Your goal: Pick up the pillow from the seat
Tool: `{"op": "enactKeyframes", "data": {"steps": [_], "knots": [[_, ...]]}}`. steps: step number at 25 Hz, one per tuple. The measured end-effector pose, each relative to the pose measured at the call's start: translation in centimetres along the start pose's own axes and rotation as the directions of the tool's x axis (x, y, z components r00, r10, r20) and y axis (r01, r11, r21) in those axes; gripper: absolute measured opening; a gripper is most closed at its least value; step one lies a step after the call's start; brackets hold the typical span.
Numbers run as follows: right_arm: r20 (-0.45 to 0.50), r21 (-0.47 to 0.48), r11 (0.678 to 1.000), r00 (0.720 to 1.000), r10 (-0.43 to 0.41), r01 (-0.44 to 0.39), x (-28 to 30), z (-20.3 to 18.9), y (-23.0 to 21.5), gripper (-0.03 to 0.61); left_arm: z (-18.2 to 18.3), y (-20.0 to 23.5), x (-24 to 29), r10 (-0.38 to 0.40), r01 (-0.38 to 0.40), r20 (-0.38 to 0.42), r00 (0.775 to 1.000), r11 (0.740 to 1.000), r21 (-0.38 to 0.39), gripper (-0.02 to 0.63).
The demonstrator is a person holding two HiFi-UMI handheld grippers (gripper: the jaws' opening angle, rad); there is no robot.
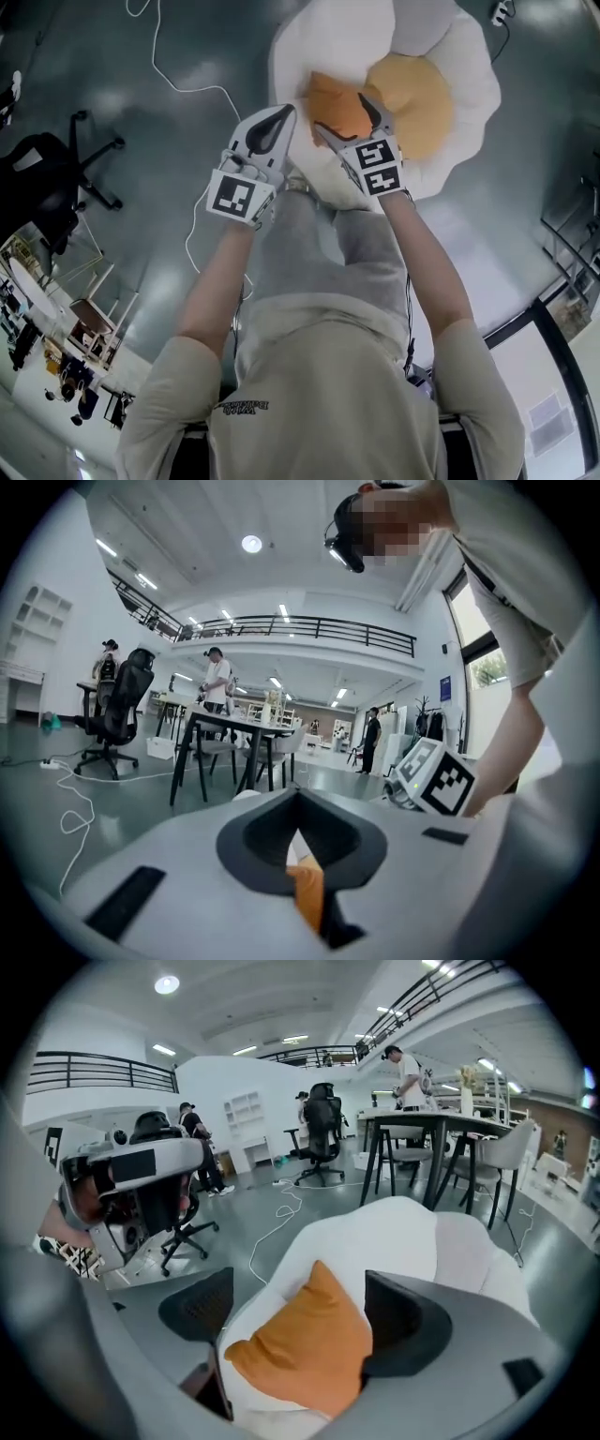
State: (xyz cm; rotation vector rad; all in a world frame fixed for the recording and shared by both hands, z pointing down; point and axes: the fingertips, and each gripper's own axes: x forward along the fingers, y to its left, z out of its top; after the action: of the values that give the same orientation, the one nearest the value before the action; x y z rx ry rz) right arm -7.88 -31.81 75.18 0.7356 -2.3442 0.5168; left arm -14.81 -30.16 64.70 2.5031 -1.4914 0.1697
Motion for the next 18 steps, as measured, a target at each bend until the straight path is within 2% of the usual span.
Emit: {"op": "enactKeyframes", "data": {"steps": [8, 11, 14, 17, 18], "knots": [[-0.106, 0.02, 0.995, 0.99, -0.097, 0.099, 5.8, -6.8, -2.0, 0.459, -9.5, 0.3, 2.8, -0.056, 0.056, -0.11, 0.992, 0.998, -0.005, 0.009], [-0.132, 0.095, 0.988, 0.986, -0.105, 0.118, 7.0, -8.7, -2.5, 0.489, -11.6, 0.2, 3.4, -0.065, 0.064, -0.147, 0.987, 0.998, -0.012, 0.009], [-0.165, 0.187, 0.975, 0.983, -0.086, 0.117, 7.9, -10.2, -2.4, 0.492, -13.5, -0.1, 3.6, -0.084, 0.084, -0.184, 0.979, 0.996, -0.007, 0.009], [-0.179, 0.187, 0.974, 0.979, -0.094, 0.128, 8.5, -11.1, -2.6, 0.489, -14.3, -0.3, 3.7, -0.093, 0.095, -0.205, 0.974, 0.995, -0.001, 0.009], [-0.189, 0.184, 0.974, 0.978, -0.093, 0.129, 8.7, -11.5, -2.7, 0.47, -14.4, -0.4, 3.7, -0.093, 0.094, -0.208, 0.974, 0.996, -0.001, 0.009]]}}
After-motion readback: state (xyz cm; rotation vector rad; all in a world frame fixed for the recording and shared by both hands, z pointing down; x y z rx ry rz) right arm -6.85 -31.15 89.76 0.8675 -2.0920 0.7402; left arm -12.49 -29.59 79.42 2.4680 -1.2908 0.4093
